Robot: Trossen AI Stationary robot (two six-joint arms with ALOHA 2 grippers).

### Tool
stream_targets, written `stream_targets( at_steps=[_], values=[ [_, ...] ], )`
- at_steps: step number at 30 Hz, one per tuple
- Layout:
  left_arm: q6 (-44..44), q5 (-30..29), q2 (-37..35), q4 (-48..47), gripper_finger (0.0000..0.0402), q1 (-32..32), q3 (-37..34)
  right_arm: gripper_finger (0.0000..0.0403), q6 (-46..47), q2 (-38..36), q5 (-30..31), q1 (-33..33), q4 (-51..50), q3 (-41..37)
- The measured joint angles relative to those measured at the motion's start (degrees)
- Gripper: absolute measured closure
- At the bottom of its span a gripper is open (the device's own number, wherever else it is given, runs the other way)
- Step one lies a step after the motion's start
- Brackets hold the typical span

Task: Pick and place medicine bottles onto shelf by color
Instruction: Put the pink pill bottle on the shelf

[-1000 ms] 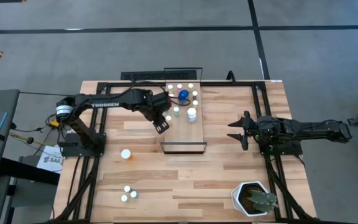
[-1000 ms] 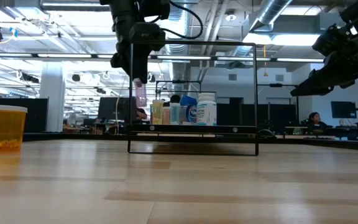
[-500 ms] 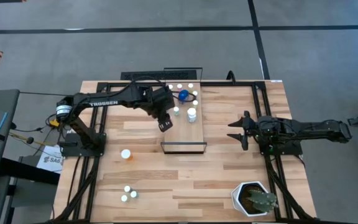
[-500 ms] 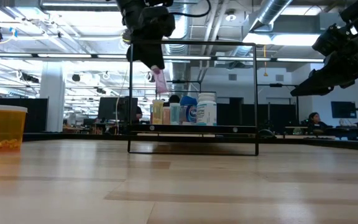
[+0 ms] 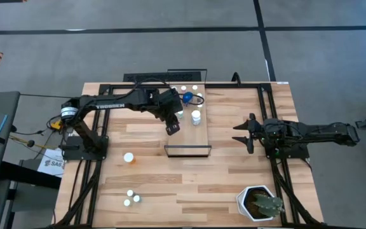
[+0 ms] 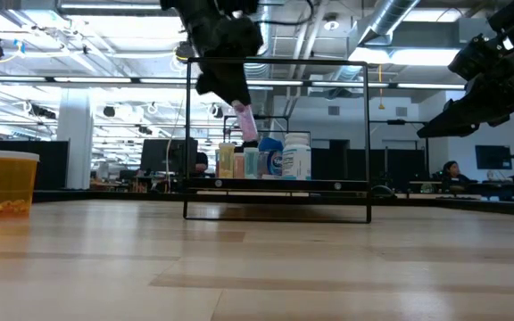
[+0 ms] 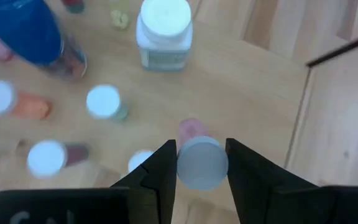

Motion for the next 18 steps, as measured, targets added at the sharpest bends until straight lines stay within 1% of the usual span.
stream_targets(
  at_steps=[5, 10, 18],
  values=[
    [1.22, -1.01, 2.91, -0.05, 0.0297, 0.24, 1.27, 0.0147, -0.01, -0.02, -0.01, 0.02, -0.57, -0.01],
    [2.23, -2.27, 5.58, -0.02, 0.0297, 0.37, 3.98, 0.0147, -0.02, 0.08, -0.02, 0.0, -1.28, -0.04],
    [2.8, -3.52, 9.16, -0.79, 0.0297, 0.61, 4.51, 0.0147, 0.0, -0.05, 0.0, 0.0, -2.23, -0.07]
  ],
)
